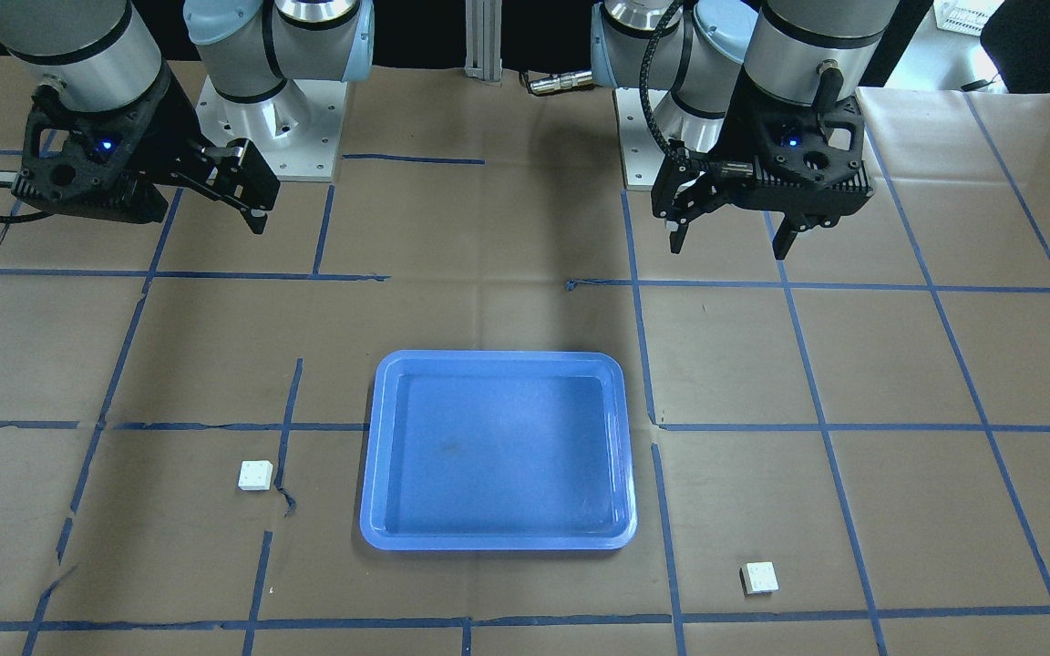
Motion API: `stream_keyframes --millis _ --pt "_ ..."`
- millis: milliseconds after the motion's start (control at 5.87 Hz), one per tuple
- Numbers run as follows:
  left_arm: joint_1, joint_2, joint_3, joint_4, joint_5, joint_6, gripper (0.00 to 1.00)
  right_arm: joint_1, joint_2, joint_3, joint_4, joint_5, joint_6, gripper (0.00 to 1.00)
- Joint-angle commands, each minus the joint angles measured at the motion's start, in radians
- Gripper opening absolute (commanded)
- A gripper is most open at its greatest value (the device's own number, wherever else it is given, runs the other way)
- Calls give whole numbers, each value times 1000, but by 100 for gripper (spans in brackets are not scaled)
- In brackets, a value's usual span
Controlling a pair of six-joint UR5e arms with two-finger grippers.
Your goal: Assemble white blocks and place on blue tray
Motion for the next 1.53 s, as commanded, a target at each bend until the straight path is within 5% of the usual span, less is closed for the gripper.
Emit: stream_keyframes --millis 0,511,1023,1364 --pt "5 1 0 -2 -8 -33 99 1 -7 23 -8 1 -16 100" --pt "13 1 6 4 -5 -48 99 -45 12 37 -30 -2 -715 100" --pt "100 -167 9 129 -9 -38 99 -160 114 35 -207 22 -1649 100" --pt "129 -367 18 360 -9 133 99 -241 224 37 -299 254 -1936 100"
